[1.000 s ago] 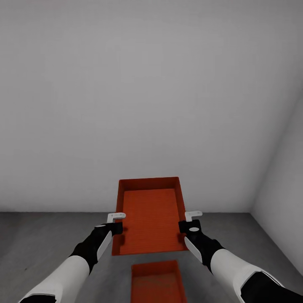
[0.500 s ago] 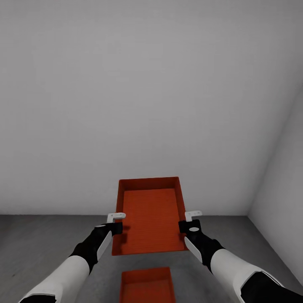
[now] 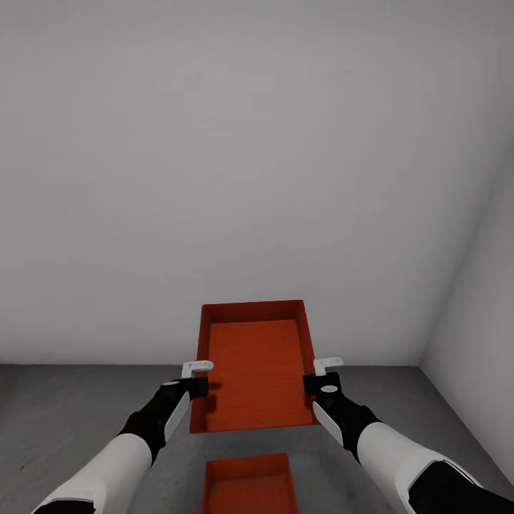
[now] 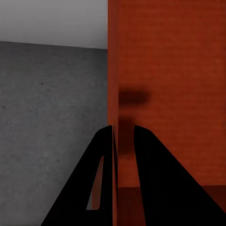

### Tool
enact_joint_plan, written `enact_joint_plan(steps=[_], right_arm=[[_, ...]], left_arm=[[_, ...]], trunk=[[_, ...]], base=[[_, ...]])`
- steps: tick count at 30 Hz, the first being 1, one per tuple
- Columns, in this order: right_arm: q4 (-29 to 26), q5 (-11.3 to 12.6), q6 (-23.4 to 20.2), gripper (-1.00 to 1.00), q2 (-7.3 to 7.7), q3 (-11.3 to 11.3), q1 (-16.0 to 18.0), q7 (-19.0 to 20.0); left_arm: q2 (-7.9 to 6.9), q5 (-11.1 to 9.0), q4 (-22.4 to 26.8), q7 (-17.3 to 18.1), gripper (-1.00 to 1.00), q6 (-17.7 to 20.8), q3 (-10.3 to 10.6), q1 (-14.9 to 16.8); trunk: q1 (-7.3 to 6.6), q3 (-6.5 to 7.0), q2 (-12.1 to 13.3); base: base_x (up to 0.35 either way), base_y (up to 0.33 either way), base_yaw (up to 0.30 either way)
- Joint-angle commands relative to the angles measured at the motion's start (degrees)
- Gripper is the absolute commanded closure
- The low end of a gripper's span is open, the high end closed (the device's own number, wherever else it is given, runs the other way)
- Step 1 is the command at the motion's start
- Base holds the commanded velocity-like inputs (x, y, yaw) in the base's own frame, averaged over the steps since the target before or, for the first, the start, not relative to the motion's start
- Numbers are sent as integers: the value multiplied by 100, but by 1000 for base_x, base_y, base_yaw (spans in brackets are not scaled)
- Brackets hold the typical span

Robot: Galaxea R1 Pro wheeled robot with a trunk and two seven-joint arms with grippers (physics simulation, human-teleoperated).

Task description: Move the two storage containers from the living room to the garage. In the garage, place one container on the floor and stack the other container on top of it (either order is fine).

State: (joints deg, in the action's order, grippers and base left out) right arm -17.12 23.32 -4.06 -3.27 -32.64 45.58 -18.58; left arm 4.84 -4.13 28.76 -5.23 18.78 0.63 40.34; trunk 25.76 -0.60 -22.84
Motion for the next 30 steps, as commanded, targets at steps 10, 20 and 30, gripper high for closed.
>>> enact_joint_plan(steps=[10, 20, 30], right_arm=[[6, 67, -43, 100, 2, -67, 4, -58], [6, 67, -34, 100, 2, -67, 4, -58], [6, 68, -34, 100, 2, -67, 4, -58]], left_arm=[[6, 0, 16, -66, 100, 30, 60, 0], [1, 0, 21, -64, 100, 28, 60, 0], [-1, 0, 21, -63, 100, 23, 60, 0]], trunk=[[3, -6, -8], [3, -6, -8], [3, -6, -8]], base=[[0, 0, 0], [0, 0, 0], [0, 0, 0]])
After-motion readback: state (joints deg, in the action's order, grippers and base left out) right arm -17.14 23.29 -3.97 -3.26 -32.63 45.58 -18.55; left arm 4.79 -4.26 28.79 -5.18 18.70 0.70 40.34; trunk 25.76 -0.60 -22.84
